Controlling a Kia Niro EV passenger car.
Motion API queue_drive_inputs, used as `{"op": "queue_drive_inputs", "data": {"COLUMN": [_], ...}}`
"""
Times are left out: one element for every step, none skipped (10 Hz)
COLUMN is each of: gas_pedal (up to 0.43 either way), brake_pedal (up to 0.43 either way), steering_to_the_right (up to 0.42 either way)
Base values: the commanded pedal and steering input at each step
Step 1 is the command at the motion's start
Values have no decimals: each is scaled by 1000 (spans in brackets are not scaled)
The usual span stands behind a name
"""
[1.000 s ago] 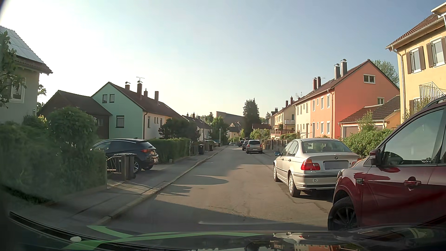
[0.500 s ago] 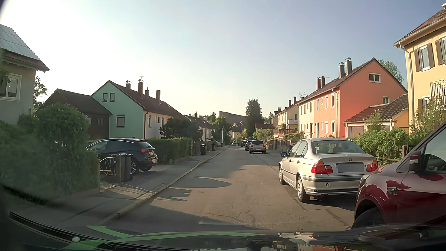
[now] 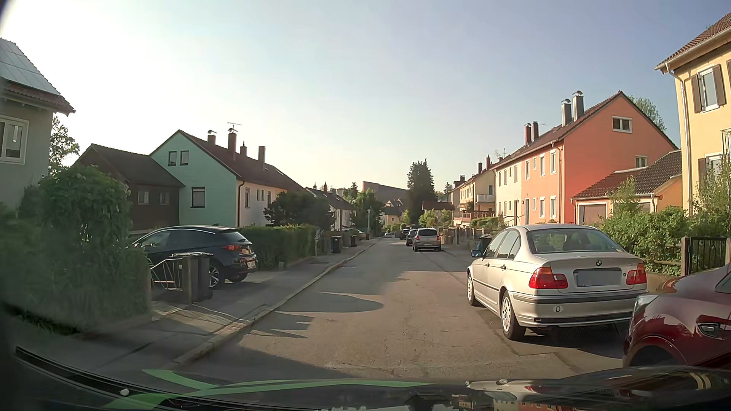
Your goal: Follow the waypoints while adhering to traffic rules and regulations
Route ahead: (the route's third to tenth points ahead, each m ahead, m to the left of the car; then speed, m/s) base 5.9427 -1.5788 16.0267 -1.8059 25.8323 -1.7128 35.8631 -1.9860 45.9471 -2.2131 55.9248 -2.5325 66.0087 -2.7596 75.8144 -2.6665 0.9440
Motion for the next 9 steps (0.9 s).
{"op": "queue_drive_inputs", "data": {"gas_pedal": [0,0,0,0,0,0,0,0,0], "brake_pedal": [232,238,244,250,250,250,250,256,256], "steering_to_the_right": [-75,-76,-75,-76,-75,-75,-75,-76,-75]}}
